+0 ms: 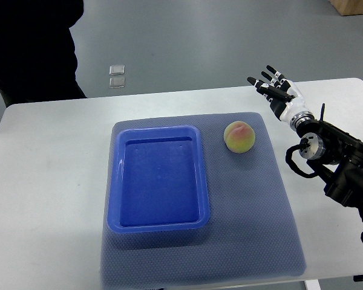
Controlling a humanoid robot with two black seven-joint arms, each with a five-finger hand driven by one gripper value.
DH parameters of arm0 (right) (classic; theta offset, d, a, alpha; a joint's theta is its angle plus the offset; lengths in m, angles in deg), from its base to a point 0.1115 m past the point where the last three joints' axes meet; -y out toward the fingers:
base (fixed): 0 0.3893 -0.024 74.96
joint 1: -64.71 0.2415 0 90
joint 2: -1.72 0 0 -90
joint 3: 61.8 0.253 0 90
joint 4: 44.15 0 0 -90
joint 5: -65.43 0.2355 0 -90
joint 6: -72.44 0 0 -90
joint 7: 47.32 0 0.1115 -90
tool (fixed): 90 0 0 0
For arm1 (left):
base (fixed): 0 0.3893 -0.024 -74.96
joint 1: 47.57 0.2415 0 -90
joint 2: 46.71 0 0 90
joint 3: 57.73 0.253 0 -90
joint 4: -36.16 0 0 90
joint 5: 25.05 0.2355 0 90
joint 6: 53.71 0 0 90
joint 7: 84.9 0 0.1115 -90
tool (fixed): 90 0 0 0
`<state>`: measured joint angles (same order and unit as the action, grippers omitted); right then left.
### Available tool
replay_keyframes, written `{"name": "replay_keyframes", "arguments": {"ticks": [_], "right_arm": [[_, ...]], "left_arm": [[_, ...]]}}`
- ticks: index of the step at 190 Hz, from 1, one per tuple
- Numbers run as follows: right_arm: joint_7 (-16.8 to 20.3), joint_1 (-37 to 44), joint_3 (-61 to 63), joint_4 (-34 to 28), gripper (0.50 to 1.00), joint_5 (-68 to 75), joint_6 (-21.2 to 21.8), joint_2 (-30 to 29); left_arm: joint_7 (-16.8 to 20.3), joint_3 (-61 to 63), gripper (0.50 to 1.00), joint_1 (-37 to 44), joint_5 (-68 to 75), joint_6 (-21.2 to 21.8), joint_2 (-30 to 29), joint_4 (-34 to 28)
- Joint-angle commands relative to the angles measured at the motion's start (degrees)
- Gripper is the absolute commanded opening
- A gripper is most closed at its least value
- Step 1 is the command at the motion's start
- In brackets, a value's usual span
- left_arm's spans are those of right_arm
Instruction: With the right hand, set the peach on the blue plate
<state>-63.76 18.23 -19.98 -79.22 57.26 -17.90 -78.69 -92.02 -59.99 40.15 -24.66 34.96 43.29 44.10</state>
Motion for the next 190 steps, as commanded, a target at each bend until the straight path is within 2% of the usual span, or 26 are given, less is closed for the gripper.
{"name": "replay_keyframes", "arguments": {"ticks": [1,190], "right_arm": [[0.00,-0.10,-0.07,0.00,0.930,0.00,0.00,-0.01],[0.09,0.08,-0.42,0.18,0.930,-0.17,0.17,0.34]], "left_arm": [[0.00,-0.12,1.000,0.00,-0.04,0.01,0.00,-0.04],[0.00,-0.03,1.000,0.00,-0.04,0.10,0.00,-0.12]]}}
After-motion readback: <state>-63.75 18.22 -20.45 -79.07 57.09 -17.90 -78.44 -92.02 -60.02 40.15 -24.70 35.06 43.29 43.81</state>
